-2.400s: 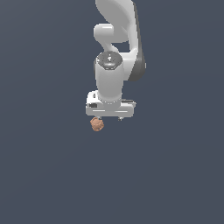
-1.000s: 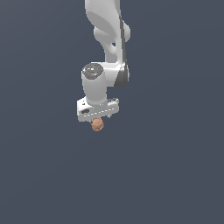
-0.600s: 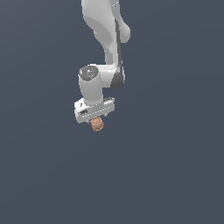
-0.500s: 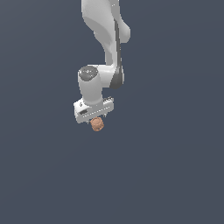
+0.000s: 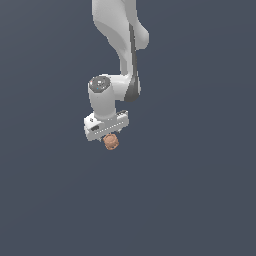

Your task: Pick up the object and move it to a goal position.

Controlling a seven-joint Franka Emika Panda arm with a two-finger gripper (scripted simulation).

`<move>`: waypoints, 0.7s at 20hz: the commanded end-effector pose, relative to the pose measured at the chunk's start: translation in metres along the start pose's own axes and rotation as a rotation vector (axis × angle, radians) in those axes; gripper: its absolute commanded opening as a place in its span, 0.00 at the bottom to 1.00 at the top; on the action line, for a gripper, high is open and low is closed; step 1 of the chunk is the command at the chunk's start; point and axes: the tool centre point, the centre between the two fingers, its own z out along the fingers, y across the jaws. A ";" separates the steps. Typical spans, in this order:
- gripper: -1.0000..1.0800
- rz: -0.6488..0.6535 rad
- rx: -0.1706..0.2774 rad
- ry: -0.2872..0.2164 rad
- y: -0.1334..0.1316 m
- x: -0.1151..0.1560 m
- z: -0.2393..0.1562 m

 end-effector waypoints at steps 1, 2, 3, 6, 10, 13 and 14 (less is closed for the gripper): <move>0.96 0.000 0.000 0.000 0.000 0.000 0.003; 0.96 0.000 0.000 0.000 0.000 0.000 0.005; 0.96 -0.001 0.000 0.000 0.000 0.000 0.008; 0.96 -0.002 0.000 0.000 0.000 -0.001 0.021; 0.96 -0.003 0.000 0.000 -0.001 -0.001 0.040; 0.96 -0.004 0.000 0.000 0.000 -0.001 0.048; 0.96 -0.004 0.000 0.000 0.000 -0.001 0.049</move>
